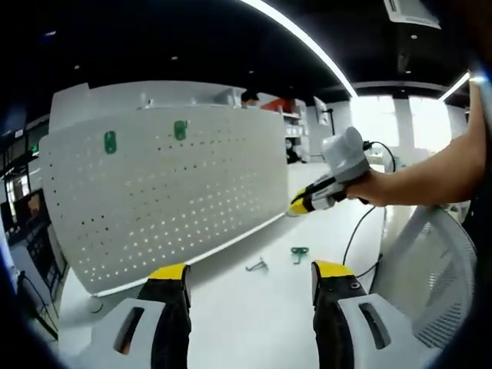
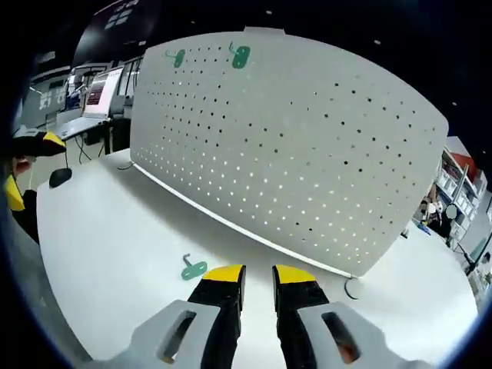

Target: Insert the hook assembly into the mounting plate slot until the hook locks in place.

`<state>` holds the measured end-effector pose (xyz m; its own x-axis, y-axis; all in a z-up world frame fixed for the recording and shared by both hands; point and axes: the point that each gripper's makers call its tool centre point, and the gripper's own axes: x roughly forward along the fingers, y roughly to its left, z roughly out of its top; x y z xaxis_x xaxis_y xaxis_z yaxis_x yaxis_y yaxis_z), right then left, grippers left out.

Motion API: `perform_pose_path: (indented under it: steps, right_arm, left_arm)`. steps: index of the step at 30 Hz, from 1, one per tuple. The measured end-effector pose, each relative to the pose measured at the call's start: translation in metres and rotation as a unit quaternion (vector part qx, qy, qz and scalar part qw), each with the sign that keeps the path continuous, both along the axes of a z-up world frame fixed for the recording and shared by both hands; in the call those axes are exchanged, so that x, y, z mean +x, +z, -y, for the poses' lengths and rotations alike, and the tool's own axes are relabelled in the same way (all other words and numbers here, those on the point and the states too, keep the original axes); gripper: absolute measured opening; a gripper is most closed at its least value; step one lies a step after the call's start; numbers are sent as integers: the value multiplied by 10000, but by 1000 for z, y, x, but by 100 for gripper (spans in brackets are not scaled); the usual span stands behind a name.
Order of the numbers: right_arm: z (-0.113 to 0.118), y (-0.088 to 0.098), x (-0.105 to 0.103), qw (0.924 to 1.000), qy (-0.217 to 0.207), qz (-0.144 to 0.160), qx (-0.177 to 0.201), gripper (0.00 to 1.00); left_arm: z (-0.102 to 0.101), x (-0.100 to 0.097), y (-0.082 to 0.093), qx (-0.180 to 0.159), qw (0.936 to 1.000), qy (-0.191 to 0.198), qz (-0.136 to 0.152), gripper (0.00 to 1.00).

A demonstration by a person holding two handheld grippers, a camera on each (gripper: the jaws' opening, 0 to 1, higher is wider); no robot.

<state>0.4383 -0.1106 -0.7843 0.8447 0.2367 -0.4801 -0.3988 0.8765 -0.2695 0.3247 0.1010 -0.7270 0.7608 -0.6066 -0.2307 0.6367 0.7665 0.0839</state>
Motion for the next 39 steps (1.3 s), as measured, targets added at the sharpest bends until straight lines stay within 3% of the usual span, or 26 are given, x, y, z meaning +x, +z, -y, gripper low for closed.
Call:
perform_pose_path:
  steps: [21,39]
  right_arm:
    - [-2,-67,-8,9913,611,-1133,-285,12]
    - [-3,-89,-8,9843,792,-1486,-530,8]
  left_arm:
    - [-20,12,6,104,9986,497,147,65]
    - [-20,14,4,78,9989,455,95,65]
